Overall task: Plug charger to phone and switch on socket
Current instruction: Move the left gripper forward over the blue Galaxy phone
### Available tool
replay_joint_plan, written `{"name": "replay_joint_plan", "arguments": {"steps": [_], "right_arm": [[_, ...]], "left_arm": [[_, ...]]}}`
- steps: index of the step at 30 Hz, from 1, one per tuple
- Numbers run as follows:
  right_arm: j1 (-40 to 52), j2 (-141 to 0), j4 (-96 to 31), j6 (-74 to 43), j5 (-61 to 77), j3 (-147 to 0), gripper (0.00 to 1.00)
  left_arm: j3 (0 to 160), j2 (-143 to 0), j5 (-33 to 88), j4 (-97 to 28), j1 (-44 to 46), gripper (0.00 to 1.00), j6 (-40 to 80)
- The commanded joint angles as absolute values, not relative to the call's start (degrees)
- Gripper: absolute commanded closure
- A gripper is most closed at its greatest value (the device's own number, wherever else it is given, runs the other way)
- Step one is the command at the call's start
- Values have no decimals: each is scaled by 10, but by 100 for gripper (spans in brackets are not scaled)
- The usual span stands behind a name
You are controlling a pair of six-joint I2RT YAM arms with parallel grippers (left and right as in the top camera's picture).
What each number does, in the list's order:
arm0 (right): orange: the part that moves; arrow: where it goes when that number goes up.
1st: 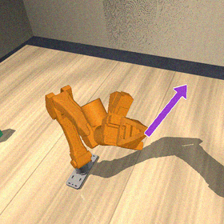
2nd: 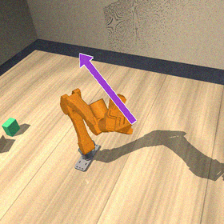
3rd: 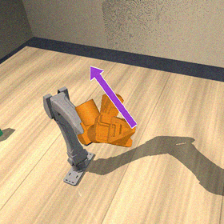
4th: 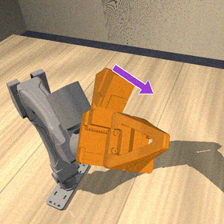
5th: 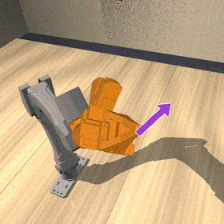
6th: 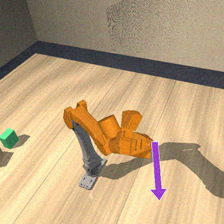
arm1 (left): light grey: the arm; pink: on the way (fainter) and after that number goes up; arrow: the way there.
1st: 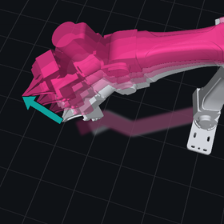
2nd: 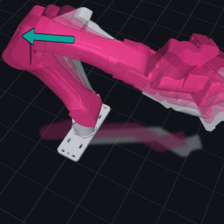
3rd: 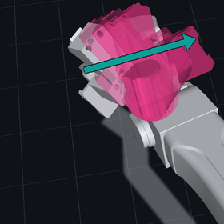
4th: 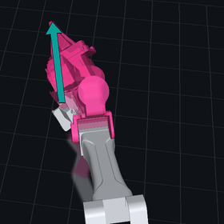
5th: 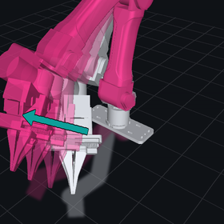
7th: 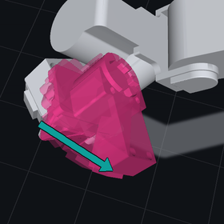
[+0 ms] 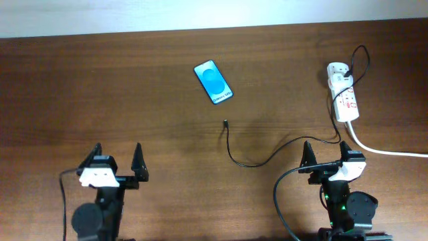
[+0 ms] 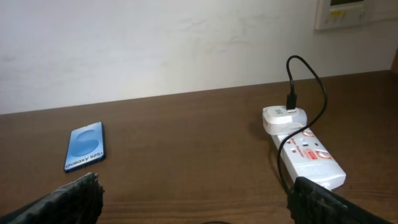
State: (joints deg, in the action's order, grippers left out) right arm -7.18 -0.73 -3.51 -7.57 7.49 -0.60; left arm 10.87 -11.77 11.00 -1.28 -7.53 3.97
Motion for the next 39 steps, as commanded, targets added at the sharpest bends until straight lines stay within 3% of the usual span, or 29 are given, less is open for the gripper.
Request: {"name": "replay_joint_plan", "arguments": {"steps": [1, 5, 19, 24, 31, 39], "right_arm": [[-68, -3, -39, -78, 70, -3, 1], [-68, -3, -39, -78, 70, -3, 1], [-68, -3, -39, -78, 70, -3, 1], [-68, -3, -39, -78, 70, -3, 1], [-68, -3, -39, -78, 70, -3, 1], [-68, -3, -39, -78, 70, -3, 1]], "left_arm": [[178, -202, 156, -12, -78, 1, 45], [268, -321, 194, -13, -60, 1, 45], [693, -745, 155, -208, 174, 1, 45], [708, -762, 176, -268, 224, 1, 45], [708, -762, 203, -355, 229, 1, 47], [761, -762, 125, -357, 232, 0, 219]]}}
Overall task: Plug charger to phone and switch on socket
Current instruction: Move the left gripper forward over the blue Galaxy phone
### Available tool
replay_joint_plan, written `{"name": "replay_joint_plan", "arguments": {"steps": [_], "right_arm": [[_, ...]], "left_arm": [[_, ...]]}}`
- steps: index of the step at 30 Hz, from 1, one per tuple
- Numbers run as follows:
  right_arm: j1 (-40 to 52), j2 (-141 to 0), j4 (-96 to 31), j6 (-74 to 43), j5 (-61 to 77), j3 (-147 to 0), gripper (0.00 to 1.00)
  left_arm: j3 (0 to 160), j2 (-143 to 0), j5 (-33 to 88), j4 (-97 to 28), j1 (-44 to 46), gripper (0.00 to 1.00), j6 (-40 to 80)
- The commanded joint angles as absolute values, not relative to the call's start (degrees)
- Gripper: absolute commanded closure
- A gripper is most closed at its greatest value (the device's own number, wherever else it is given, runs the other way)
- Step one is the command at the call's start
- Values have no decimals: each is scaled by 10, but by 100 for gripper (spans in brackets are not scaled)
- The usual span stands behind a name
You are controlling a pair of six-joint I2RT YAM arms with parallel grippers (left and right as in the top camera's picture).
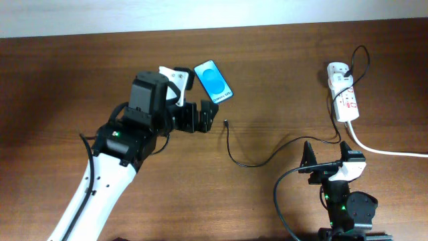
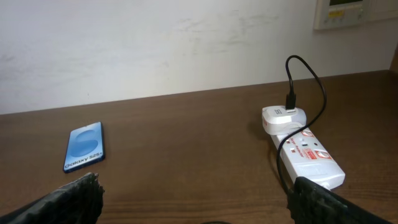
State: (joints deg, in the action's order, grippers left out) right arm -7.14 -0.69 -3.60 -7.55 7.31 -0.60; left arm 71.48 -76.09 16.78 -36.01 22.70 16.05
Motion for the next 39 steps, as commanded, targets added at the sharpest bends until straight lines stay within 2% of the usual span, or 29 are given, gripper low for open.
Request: {"name": "replay_joint_plan", "arguments": {"steps": [1, 6, 15, 23, 37, 39], "right_arm": [[-68, -3, -39, -78, 70, -3, 1], [-68, -3, -39, -78, 70, -3, 1], [-68, -3, -39, -78, 70, -3, 1], [-68, -3, -39, -78, 70, -3, 1], [-68, -3, -39, -78, 70, -3, 1], [-68, -3, -39, -78, 70, -3, 1]], "left_arm": [[778, -762, 100, -357, 238, 0, 228], [881, -790, -57, -357, 282, 0, 232], [1104, -1011, -110, -409, 296, 1, 227], [1118, -1174, -142, -428, 296, 1, 245], [1118, -1314, -145, -394, 296, 1, 458], [1118, -1329, -147, -390, 296, 1, 458]]}}
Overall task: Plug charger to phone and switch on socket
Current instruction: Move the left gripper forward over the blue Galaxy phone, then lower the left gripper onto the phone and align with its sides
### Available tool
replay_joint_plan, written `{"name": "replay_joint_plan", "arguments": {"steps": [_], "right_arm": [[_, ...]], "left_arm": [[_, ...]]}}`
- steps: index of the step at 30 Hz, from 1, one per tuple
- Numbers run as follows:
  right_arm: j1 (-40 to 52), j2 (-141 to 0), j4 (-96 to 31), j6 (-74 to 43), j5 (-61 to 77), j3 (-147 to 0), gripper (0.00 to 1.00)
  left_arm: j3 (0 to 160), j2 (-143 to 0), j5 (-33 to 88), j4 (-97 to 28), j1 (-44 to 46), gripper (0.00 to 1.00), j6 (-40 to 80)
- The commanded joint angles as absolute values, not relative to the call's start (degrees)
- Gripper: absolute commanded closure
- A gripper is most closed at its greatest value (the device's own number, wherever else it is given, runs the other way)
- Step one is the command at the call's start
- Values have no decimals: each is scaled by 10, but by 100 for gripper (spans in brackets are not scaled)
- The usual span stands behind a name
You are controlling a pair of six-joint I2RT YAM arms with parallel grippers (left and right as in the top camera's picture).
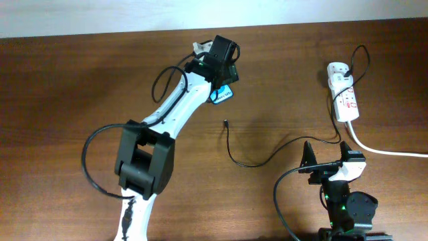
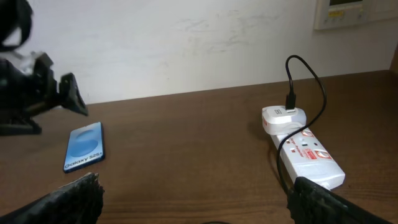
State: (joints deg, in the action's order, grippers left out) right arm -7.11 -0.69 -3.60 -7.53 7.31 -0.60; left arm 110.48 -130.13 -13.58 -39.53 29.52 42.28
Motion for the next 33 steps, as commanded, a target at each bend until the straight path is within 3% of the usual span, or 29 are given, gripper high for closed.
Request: {"name": "replay_joint_plan", "arguments": {"steps": [1, 15, 33], "right_arm": [[-68, -3, -39, -78, 70, -3, 1], [-68, -3, -39, -78, 70, -3, 1], [-68, -3, -39, -78, 70, -3, 1]], "left_arm": [[1118, -1336, -148, -386, 296, 1, 458], [1118, -1420, -147, -321, 296, 1, 458], [1118, -1444, -144, -333, 300, 2, 449]]}}
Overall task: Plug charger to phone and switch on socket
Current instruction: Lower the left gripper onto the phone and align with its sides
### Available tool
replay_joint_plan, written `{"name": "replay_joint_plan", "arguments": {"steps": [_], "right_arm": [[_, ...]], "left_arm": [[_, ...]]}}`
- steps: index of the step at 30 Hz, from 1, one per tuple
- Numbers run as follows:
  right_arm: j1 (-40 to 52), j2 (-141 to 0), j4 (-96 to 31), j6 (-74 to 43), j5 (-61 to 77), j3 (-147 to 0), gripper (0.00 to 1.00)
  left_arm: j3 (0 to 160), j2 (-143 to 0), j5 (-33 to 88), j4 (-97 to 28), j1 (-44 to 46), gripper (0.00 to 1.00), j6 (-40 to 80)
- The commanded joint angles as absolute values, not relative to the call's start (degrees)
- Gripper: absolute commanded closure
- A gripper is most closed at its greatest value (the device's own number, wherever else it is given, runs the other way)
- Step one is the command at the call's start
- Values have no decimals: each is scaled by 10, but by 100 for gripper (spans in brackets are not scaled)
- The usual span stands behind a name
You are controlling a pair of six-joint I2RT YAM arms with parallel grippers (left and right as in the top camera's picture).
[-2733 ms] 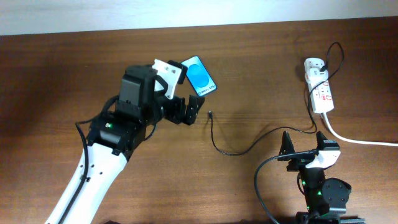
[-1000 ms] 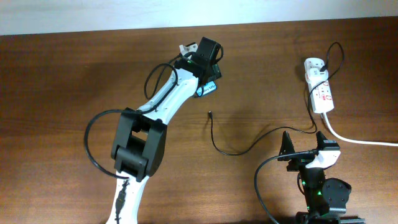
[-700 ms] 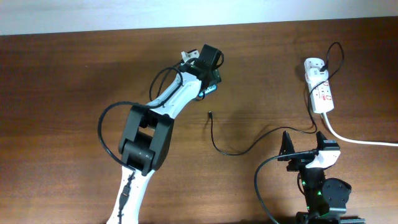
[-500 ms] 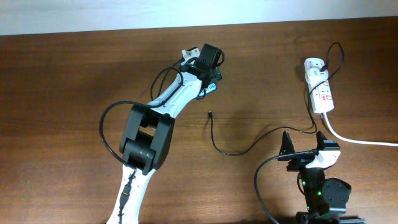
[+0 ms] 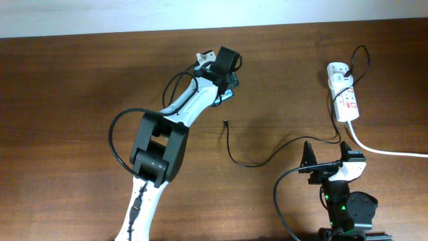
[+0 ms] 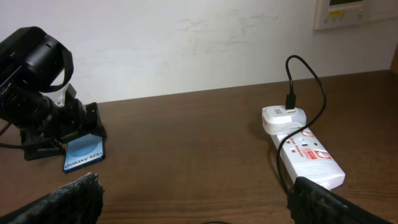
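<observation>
The blue phone (image 6: 84, 154) lies flat at the back middle of the table, and overhead only its near corner (image 5: 227, 96) shows. My left gripper (image 5: 224, 75) is down over the phone's far end, with its fingers (image 6: 94, 121) spread to either side of it. Whether they press on it I cannot make out. The black charger cable (image 5: 249, 164) ends in a free plug (image 5: 225, 122) below the phone and runs right to the white power strip (image 5: 345, 98). My right gripper (image 5: 328, 161) rests open at the front right, empty.
The white charger adapter (image 6: 281, 118) sits in the far end of the power strip (image 6: 308, 155). A thick white lead (image 5: 388, 150) runs off the right edge. A wall stands behind the table.
My left gripper was above the phone's far edge and is now lower, down over the phone's far end. The phone, cable and right arm have not moved.
Both arms were parked at the front edge with open grippers. Then the left arm was stretched out beside the phone's left. Then it was above the phone's far edge, and now it stands down over it. The right arm stayed parked.
</observation>
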State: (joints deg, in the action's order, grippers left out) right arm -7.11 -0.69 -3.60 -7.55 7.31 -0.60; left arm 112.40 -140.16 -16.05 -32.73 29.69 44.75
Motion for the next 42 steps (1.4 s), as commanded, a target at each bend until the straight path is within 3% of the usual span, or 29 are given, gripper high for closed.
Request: {"name": "replay_joint_plan", "arguments": {"steps": [1, 18, 33, 39, 42], "right_arm": [[-68, -3, -39, -78, 70, -3, 1], [-68, -3, -39, -78, 70, -3, 1], [-68, -3, -39, -78, 70, -3, 1], [-68, -3, -39, -78, 70, -3, 1], [-68, -3, -39, -78, 70, -3, 1]], "left_arm": [[1118, -1448, -144, -332, 303, 2, 449], [1118, -1488, -148, -394, 319, 0, 426], [1118, -1489, -144, -449, 318, 9, 413], [1119, -1489, -90, -481, 317, 12, 413], [1119, -1489, -81, -488, 314, 20, 413]]}}
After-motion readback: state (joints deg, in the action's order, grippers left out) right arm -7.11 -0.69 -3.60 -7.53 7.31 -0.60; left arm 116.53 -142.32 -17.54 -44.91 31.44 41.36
